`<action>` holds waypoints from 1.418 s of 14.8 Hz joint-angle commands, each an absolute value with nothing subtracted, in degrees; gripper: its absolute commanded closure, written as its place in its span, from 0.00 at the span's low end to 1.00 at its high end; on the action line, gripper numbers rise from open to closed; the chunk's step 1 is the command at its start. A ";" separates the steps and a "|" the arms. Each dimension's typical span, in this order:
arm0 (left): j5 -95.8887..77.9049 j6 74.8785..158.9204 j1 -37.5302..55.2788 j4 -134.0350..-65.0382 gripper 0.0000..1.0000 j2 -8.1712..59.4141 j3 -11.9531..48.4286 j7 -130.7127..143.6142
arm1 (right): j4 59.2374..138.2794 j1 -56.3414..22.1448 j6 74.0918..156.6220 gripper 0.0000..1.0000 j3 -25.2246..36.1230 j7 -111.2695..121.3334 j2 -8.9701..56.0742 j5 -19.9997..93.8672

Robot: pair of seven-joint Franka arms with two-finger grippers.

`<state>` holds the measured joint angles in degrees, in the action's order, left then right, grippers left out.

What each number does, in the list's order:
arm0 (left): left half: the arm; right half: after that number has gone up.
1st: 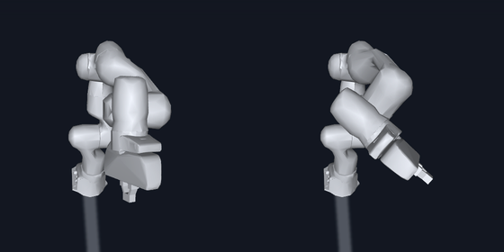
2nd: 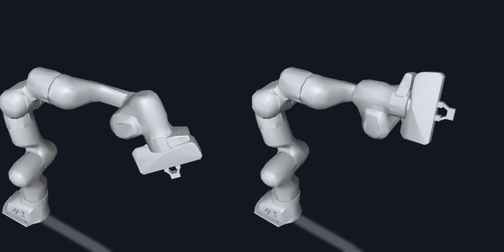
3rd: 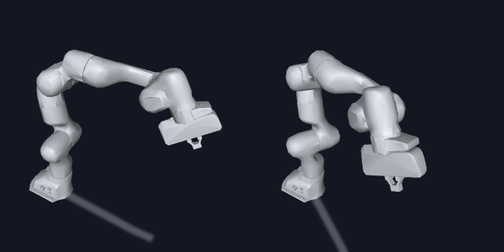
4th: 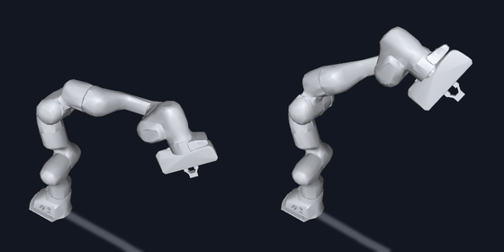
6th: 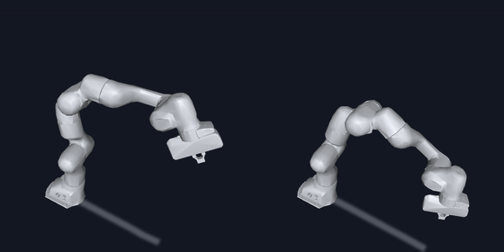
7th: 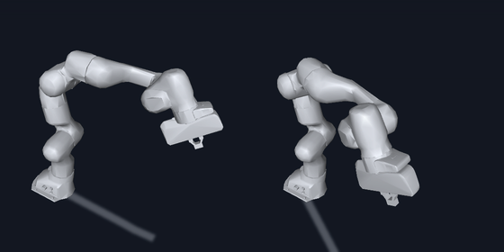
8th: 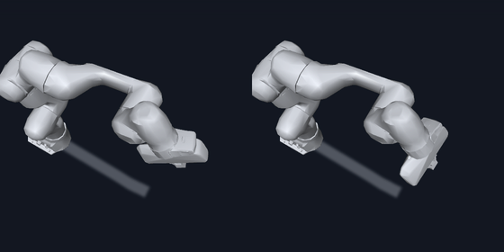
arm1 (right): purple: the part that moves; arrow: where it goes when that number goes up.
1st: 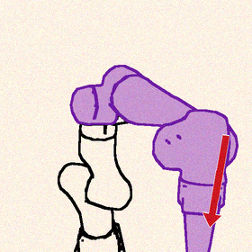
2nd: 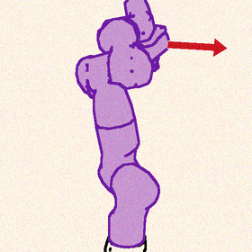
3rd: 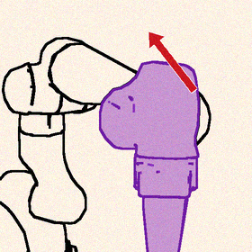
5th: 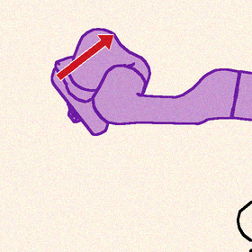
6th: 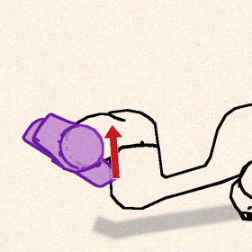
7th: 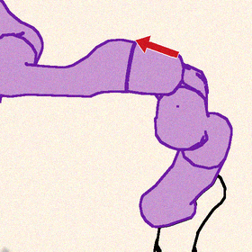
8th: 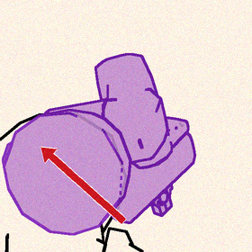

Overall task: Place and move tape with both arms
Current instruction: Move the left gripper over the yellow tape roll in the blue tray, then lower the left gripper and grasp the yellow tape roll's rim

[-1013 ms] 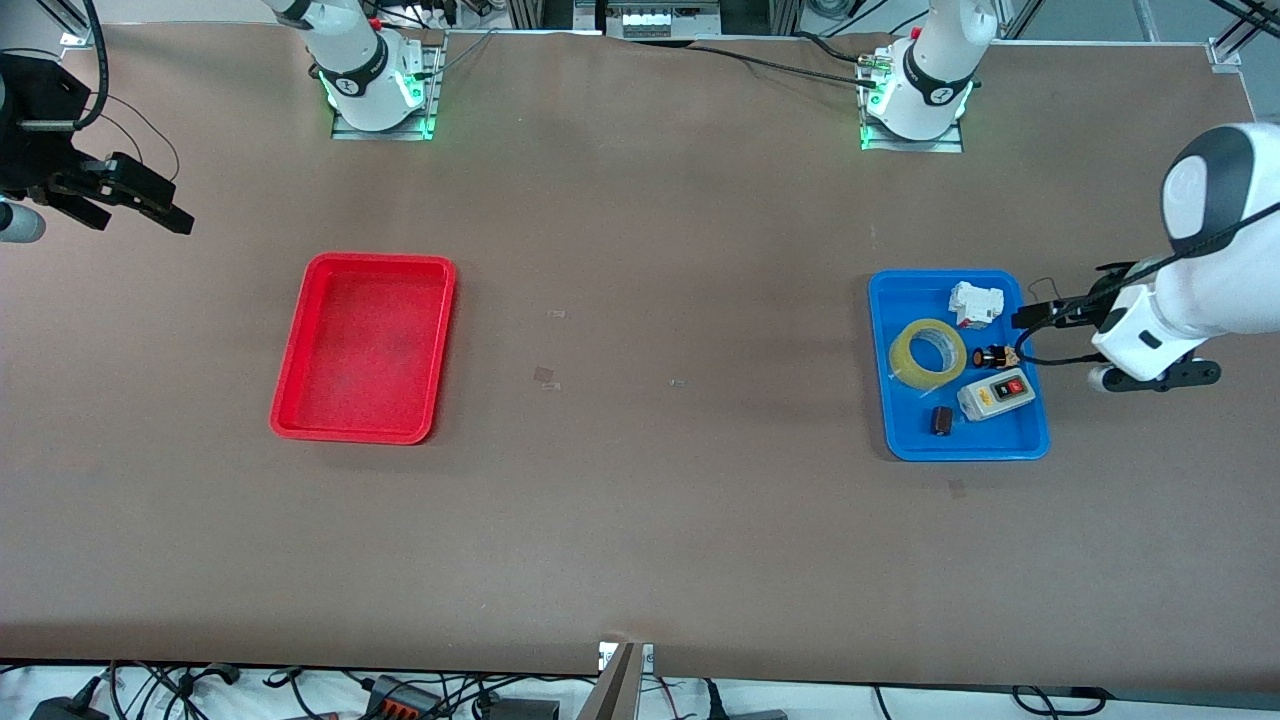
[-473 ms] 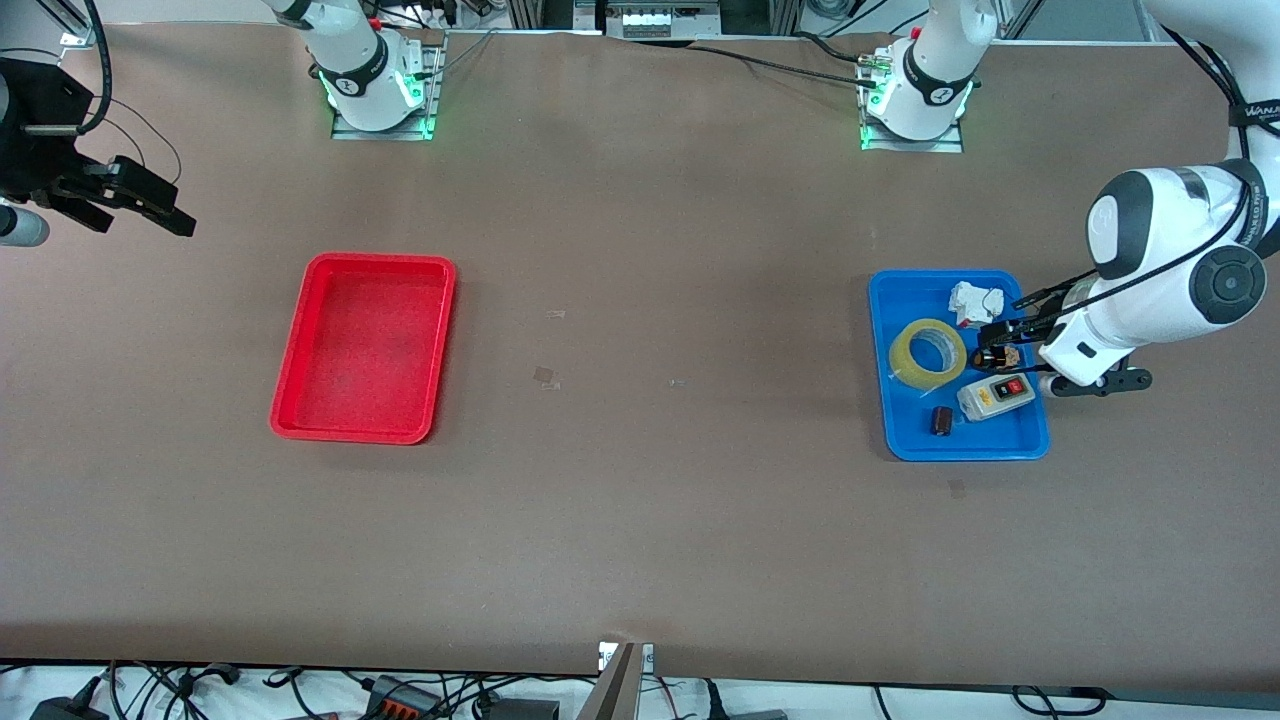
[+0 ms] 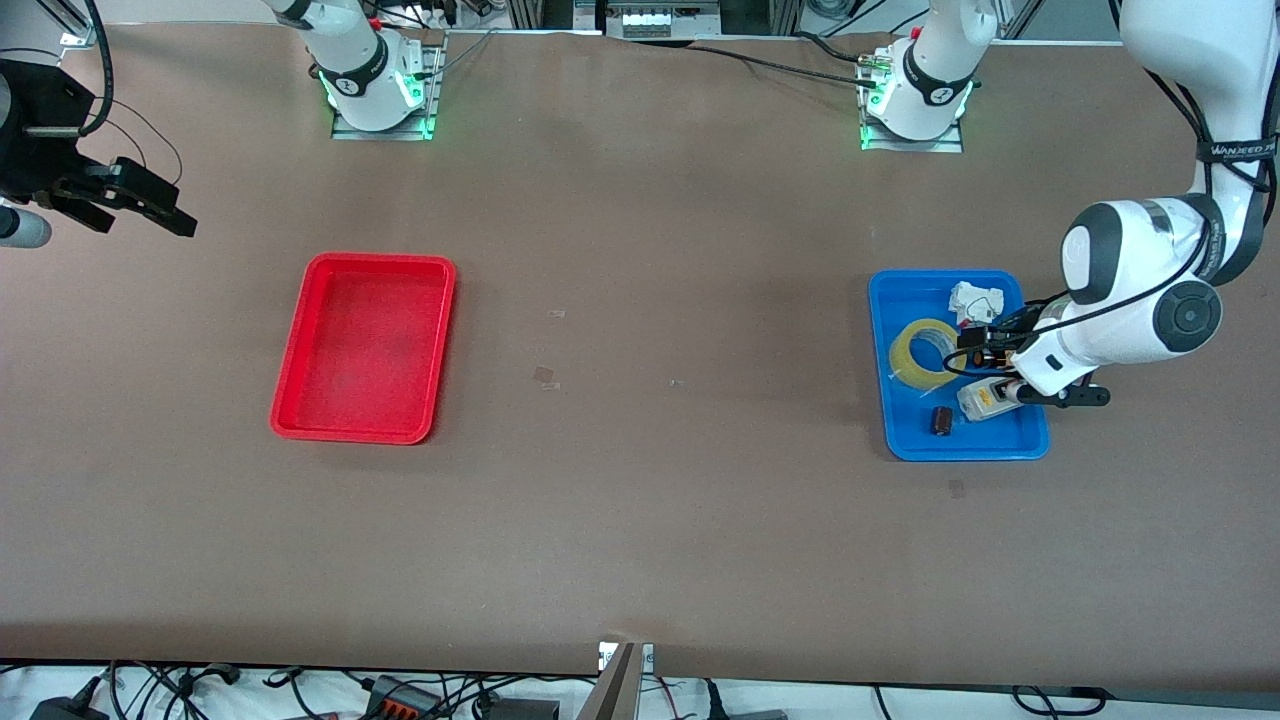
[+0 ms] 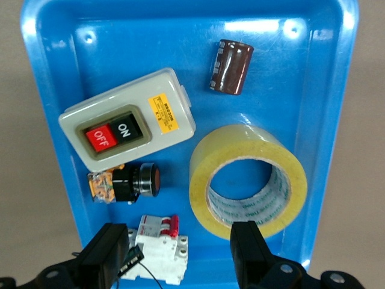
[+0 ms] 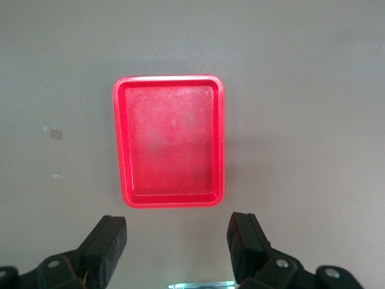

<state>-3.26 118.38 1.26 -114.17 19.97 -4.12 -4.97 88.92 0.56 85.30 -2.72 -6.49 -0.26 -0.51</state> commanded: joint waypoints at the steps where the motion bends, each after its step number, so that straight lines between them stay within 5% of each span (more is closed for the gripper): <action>1: -4.57 120.49 0.88 -113.99 0.00 21.44 -3.78 -7.21 | 89.56 0.70 86.04 0.02 -2.37 -5.27 -0.88 -0.44; 18: -4.66 124.45 1.41 -113.91 0.00 27.42 -2.11 -6.86 | 89.56 0.70 86.13 0.02 -2.37 -5.27 -0.53 -0.53; 21: -4.66 124.98 1.41 -113.91 0.23 27.86 -1.41 -6.42 | 89.47 0.70 86.13 0.02 -2.37 -5.27 -0.61 -0.44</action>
<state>-3.27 124.19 1.62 -114.16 27.09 -2.12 -5.42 89.22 0.61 85.61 -2.68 -6.44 -0.11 -0.51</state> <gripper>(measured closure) 0.066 0.013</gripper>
